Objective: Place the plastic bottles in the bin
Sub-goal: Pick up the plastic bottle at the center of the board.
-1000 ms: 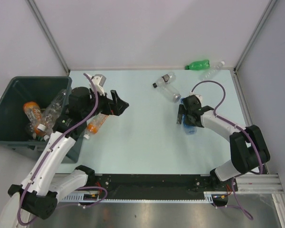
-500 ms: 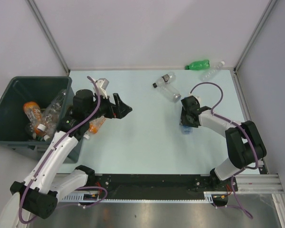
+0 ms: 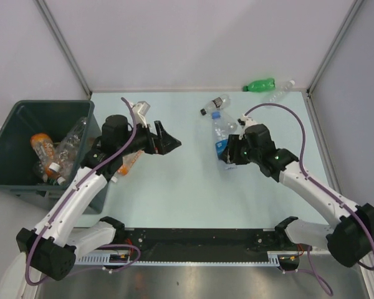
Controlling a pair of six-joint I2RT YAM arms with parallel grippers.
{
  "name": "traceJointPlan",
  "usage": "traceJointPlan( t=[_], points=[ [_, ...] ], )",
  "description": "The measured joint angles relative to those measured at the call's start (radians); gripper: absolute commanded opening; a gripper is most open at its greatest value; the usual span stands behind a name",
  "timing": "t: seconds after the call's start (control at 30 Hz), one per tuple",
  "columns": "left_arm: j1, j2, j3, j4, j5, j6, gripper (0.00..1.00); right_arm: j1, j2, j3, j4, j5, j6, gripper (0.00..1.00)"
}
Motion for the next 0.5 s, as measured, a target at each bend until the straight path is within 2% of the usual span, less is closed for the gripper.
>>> traceJointPlan(
  t=[0.2,0.5],
  points=[
    [-0.066,0.04,-0.002,0.063,0.036,-0.031,1.0,0.138,-0.09,-0.002,0.117,-0.202,-0.031,0.44],
    [-0.143,0.045,-0.027,0.151,0.05,-0.06,1.0,0.2,-0.11,-0.002,0.247,-0.361,-0.03,0.44]
  ],
)
